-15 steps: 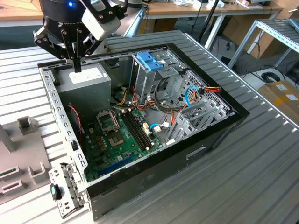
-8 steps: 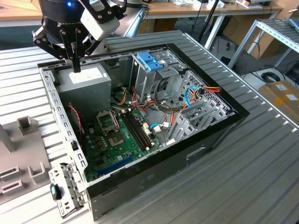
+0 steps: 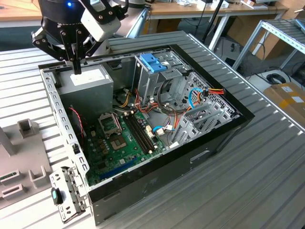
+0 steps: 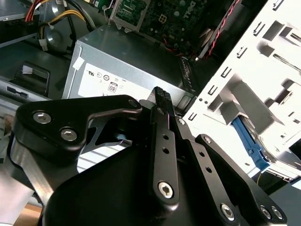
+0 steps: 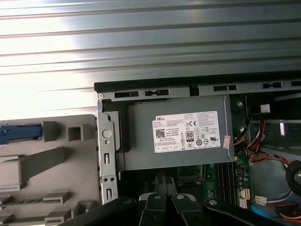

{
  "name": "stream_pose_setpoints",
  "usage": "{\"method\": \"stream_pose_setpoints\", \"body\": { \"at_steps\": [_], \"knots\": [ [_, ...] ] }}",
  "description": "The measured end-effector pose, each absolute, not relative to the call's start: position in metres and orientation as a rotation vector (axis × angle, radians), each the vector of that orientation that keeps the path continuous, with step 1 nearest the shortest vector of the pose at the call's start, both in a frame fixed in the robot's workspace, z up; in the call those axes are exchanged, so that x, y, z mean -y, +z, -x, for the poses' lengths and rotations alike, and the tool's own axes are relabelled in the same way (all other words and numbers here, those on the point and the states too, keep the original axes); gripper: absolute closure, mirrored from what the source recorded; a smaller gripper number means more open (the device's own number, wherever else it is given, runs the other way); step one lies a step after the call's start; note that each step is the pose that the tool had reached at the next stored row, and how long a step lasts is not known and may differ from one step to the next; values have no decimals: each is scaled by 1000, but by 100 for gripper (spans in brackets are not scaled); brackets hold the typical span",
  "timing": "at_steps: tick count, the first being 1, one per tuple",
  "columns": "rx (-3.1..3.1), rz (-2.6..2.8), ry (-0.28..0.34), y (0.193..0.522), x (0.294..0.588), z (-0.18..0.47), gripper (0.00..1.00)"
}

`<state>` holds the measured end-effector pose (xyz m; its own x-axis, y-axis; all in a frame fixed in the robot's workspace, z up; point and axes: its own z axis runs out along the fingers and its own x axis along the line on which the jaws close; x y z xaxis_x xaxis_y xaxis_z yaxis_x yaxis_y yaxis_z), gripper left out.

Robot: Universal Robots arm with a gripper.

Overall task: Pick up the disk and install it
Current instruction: 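Reach for the disk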

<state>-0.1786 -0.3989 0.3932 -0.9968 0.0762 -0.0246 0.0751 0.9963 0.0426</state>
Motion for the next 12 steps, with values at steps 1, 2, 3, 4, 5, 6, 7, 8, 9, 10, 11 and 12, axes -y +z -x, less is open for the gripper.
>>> {"method": "stream_pose_setpoints", "body": {
  "at_steps": [1, 2, 3, 4, 5, 6, 7, 8, 9, 10, 11, 12],
  "knots": [
    [-3112, -118, 65, 393, 399, 179, 90],
    [-3112, -118, 65, 393, 399, 179, 90],
    [-3112, -118, 65, 393, 399, 180, 90],
    [-3112, -118, 65, 393, 399, 180, 90],
    [-3112, -118, 65, 393, 399, 180, 90],
    [-3112, -118, 65, 393, 399, 181, 90],
    [-3112, -118, 65, 393, 399, 181, 90],
    [-3113, -118, 65, 393, 399, 182, 90],
    [-3113, -118, 65, 393, 399, 182, 90],
    [-3112, -118, 65, 393, 399, 183, 90],
    [-3112, -118, 65, 393, 399, 183, 90],
    [-3112, -118, 65, 393, 399, 184, 90]
  ]
}}
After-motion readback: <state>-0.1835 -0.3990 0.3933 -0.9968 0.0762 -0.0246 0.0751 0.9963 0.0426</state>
